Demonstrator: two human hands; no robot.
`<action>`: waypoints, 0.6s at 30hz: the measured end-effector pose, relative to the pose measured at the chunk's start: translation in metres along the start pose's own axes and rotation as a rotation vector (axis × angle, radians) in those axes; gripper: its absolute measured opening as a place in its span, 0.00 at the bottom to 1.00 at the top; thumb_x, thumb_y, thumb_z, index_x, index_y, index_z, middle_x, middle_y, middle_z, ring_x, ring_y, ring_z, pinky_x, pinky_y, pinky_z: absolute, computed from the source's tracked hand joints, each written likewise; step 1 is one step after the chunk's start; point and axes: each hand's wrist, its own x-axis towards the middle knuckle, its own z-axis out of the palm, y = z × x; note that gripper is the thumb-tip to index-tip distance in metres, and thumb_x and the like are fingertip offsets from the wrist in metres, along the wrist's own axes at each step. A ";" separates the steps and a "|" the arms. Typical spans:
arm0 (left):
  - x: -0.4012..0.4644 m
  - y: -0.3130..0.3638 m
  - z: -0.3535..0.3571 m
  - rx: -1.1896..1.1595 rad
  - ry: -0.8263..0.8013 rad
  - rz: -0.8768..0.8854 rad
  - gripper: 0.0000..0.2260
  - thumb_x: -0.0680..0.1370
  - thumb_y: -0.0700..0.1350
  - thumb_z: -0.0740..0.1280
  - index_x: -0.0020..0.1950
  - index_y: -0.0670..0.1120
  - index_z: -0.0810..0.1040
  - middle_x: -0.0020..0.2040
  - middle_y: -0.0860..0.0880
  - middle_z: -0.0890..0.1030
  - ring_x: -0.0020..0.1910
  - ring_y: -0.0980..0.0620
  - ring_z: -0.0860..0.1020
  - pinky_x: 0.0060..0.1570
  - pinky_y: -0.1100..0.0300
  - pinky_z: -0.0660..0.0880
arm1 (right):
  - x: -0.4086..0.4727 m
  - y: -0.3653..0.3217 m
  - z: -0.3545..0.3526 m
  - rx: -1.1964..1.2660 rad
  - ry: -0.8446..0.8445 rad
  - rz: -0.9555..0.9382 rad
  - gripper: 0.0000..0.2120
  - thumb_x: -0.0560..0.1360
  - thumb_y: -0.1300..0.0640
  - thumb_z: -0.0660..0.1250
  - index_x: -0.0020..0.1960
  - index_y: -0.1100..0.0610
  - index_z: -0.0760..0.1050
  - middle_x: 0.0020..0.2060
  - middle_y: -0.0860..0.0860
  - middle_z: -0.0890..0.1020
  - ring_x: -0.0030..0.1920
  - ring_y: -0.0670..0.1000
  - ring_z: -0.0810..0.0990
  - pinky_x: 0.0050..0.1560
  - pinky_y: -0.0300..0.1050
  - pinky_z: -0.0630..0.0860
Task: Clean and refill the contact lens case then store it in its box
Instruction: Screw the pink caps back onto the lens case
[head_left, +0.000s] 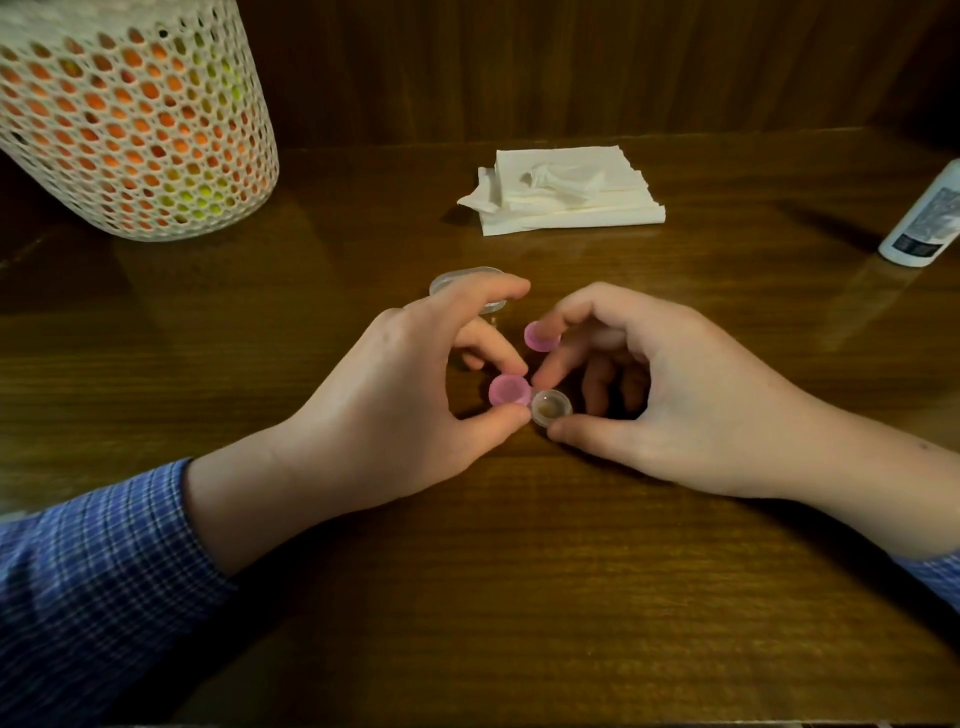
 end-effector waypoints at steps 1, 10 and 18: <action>0.000 -0.001 0.000 0.000 -0.002 0.003 0.35 0.72 0.54 0.76 0.77 0.50 0.69 0.48 0.63 0.85 0.46 0.71 0.78 0.48 0.79 0.68 | 0.000 0.001 0.000 0.005 0.000 0.003 0.26 0.70 0.54 0.79 0.63 0.44 0.73 0.49 0.39 0.85 0.44 0.43 0.84 0.41 0.32 0.78; -0.002 -0.002 0.000 -0.013 0.022 0.024 0.35 0.70 0.55 0.75 0.75 0.48 0.71 0.44 0.61 0.84 0.49 0.68 0.79 0.48 0.79 0.69 | 0.024 0.016 -0.019 -0.043 0.252 0.099 0.18 0.72 0.54 0.77 0.58 0.43 0.78 0.51 0.42 0.83 0.39 0.45 0.84 0.36 0.37 0.81; -0.003 -0.004 -0.001 -0.001 0.019 0.035 0.33 0.71 0.56 0.74 0.74 0.51 0.70 0.49 0.59 0.84 0.48 0.62 0.80 0.46 0.76 0.70 | 0.044 0.010 -0.002 -0.212 0.109 0.071 0.20 0.72 0.52 0.78 0.61 0.43 0.78 0.48 0.37 0.80 0.42 0.36 0.80 0.35 0.25 0.73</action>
